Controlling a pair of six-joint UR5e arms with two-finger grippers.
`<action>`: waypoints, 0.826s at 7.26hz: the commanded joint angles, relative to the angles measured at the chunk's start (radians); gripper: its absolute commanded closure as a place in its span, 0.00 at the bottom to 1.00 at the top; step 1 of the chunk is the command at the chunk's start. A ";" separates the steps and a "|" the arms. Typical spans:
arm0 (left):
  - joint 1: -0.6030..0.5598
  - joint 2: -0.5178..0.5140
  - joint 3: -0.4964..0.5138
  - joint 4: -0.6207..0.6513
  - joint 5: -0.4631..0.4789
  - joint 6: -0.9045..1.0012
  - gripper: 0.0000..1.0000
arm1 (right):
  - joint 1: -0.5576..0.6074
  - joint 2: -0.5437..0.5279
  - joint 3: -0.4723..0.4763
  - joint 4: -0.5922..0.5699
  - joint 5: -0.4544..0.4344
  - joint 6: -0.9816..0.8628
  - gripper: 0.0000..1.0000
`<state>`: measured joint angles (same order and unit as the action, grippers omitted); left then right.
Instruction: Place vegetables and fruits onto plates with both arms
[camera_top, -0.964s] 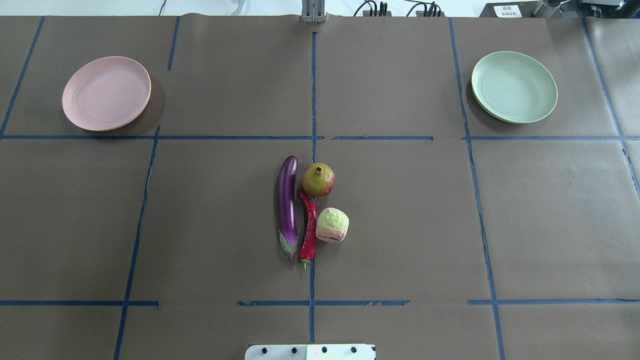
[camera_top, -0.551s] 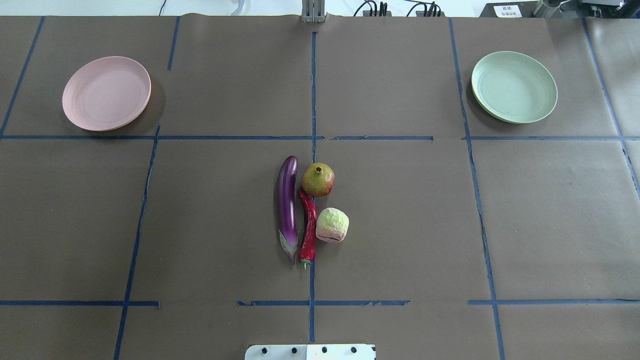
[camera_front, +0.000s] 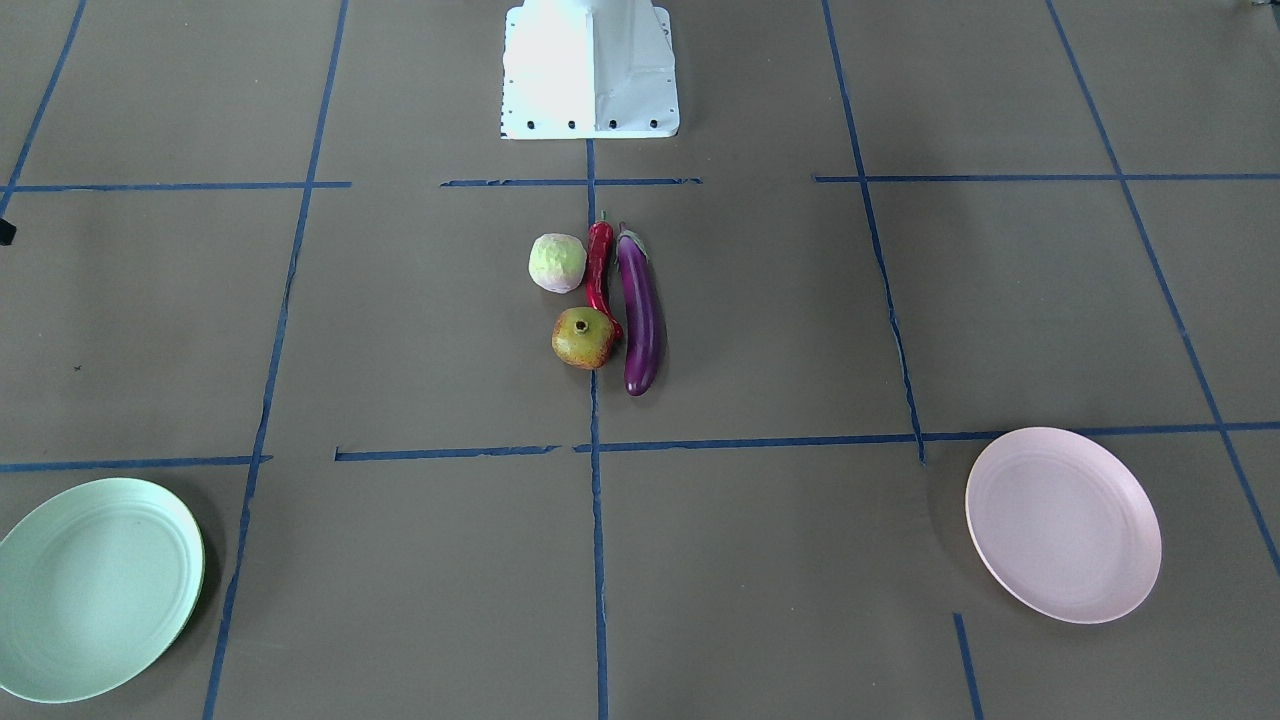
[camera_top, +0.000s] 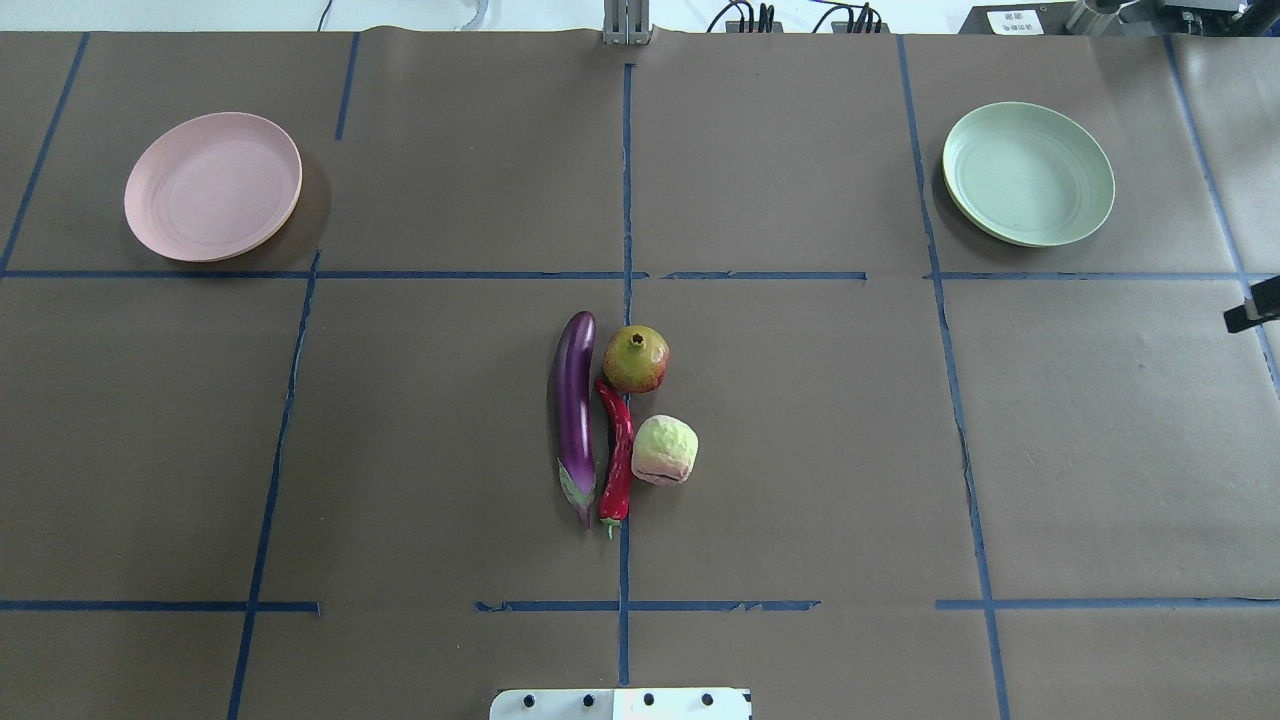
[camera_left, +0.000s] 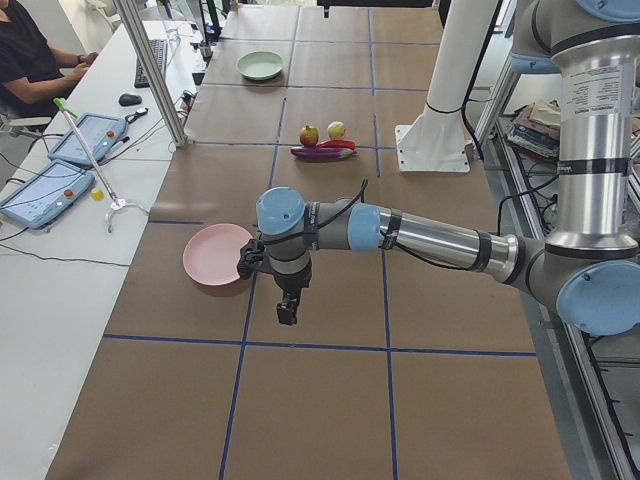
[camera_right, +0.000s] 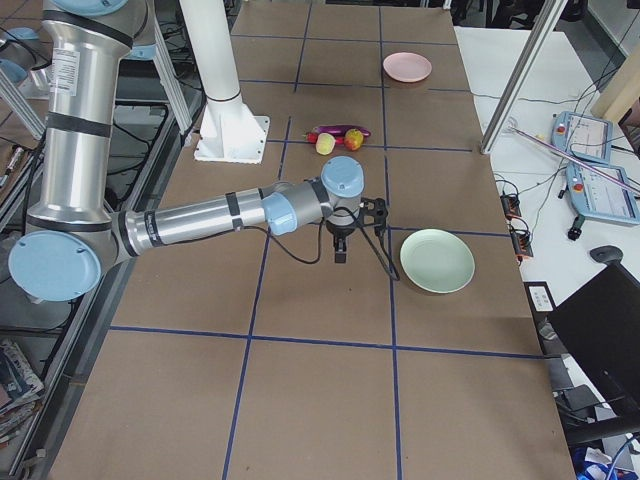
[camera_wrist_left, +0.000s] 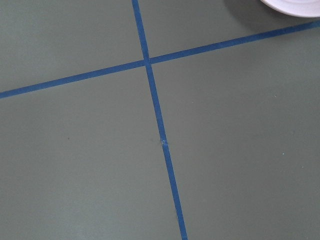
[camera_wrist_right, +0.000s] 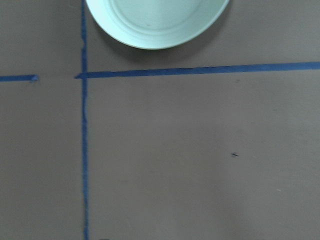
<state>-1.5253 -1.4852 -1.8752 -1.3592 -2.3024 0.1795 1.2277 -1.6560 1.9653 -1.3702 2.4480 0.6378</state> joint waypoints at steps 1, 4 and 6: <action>0.000 0.000 -0.001 -0.018 -0.002 0.002 0.00 | -0.217 0.239 0.003 0.013 -0.100 0.410 0.00; 0.004 -0.004 0.010 -0.027 -0.002 0.000 0.00 | -0.664 0.558 -0.054 -0.004 -0.593 0.701 0.00; 0.005 -0.004 0.018 -0.050 -0.002 -0.003 0.00 | -0.717 0.689 -0.181 -0.004 -0.603 0.703 0.00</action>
<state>-1.5215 -1.4890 -1.8616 -1.4005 -2.3040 0.1776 0.5608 -1.0443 1.8529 -1.3736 1.8793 1.3309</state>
